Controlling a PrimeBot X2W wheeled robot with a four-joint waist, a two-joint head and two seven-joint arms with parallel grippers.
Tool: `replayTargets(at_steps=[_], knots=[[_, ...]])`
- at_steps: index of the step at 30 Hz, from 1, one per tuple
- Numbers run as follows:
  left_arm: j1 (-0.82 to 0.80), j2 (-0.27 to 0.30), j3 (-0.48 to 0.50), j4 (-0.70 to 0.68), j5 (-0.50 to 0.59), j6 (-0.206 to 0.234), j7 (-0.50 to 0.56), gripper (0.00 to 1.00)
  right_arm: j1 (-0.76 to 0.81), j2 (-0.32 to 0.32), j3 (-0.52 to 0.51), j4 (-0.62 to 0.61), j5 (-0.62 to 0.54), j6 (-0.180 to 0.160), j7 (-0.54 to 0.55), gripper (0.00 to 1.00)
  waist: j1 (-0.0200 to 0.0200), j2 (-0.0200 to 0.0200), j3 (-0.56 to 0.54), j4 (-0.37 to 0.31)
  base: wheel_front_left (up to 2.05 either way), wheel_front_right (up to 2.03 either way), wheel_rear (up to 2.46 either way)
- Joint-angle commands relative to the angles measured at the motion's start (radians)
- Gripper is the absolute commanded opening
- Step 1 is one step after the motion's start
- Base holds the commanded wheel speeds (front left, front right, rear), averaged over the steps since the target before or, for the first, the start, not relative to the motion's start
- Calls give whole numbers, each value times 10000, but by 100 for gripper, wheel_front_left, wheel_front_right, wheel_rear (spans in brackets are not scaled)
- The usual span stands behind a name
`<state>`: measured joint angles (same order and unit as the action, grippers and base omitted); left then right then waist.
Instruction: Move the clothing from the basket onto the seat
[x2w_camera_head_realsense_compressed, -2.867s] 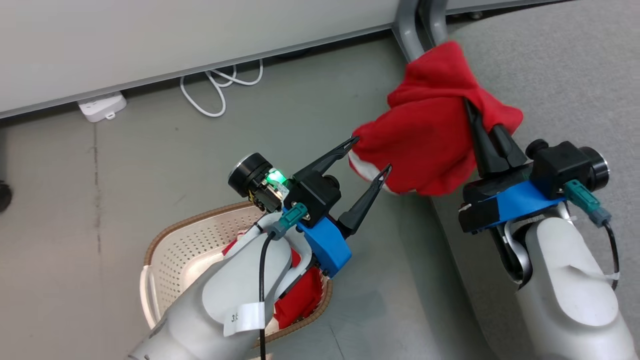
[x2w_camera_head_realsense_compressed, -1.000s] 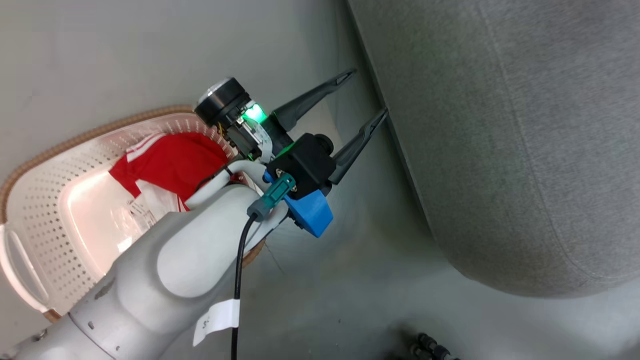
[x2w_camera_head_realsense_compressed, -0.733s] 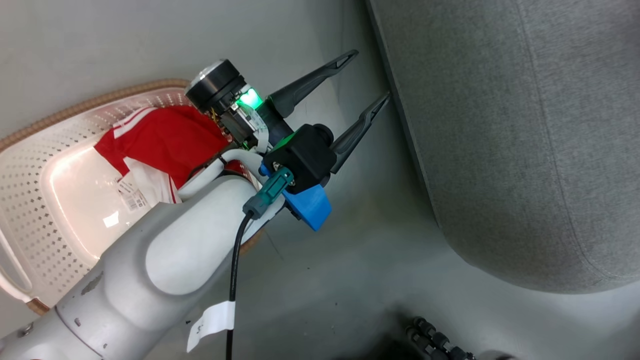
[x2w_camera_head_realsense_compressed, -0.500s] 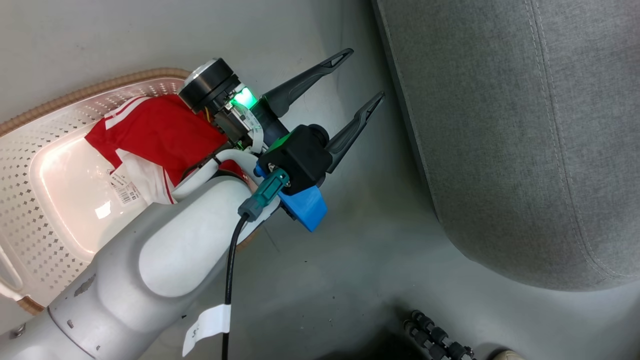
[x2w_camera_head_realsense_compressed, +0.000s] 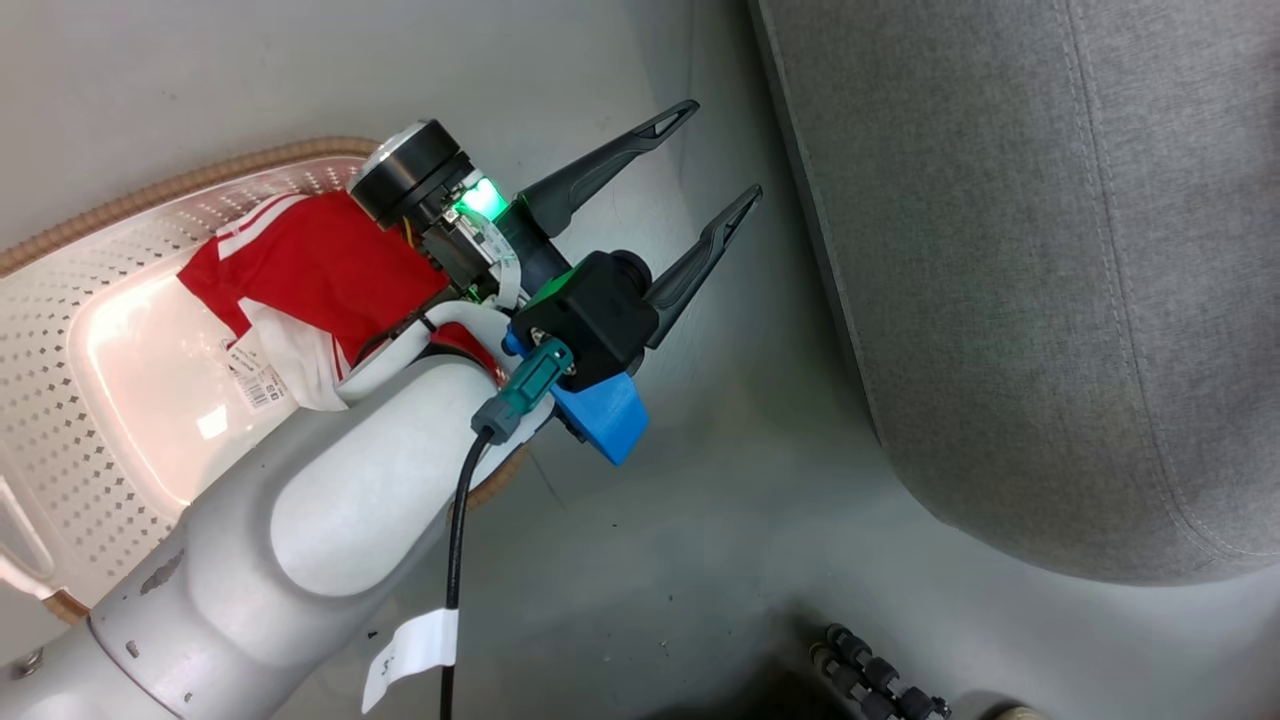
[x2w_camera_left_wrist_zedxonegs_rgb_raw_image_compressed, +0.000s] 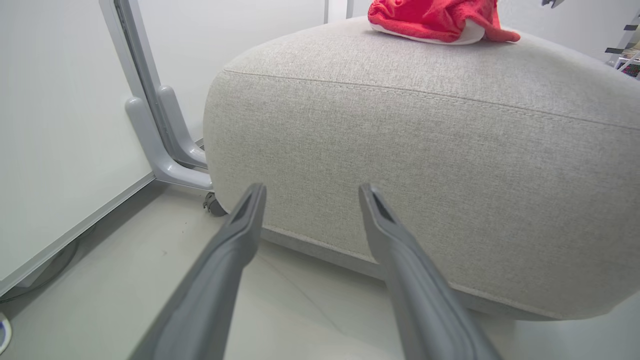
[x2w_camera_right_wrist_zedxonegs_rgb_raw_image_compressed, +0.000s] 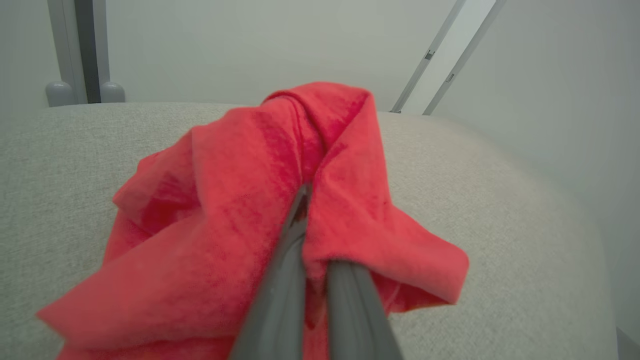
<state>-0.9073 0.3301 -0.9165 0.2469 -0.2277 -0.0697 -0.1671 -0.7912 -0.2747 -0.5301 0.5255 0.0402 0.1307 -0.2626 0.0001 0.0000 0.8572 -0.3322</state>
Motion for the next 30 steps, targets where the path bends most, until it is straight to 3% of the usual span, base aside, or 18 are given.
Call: replayTargets(at_steps=[1,2,3,13,18,24,30], knots=[[-60,9,-9,11,-31,40,-19,100,129,-49,19,-27,87,1,-34,24,-1,0,-91,-1,0,0,0],[-43,-5,-21,47,-46,49,-73,100,215,-61,42,-80,119,1,-34,75,-1,0,-175,-2,0,0,0],[-10,-31,-29,86,-78,55,-121,100,302,-56,29,-144,196,0,-34,100,-1,0,-266,-7,0,0,0],[681,-594,107,903,-635,205,-798,100,2490,197,204,-1423,320,0,-34,100,-1,0,-1991,23,0,0,0],[1337,-865,539,1410,-1104,337,-974,100,3363,332,817,-2506,204,1,-36,100,-1,0,-3201,157,0,0,0],[2283,-1022,1817,1030,-1257,689,-988,100,3950,679,1802,-3838,-109,1,-34,100,-1,0,-4380,741,0,0,0],[3344,-1172,3424,450,-940,868,-992,100,4201,786,3126,-4343,-245,0,-34,100,-1,0,-5261,1407,0,0,0]])
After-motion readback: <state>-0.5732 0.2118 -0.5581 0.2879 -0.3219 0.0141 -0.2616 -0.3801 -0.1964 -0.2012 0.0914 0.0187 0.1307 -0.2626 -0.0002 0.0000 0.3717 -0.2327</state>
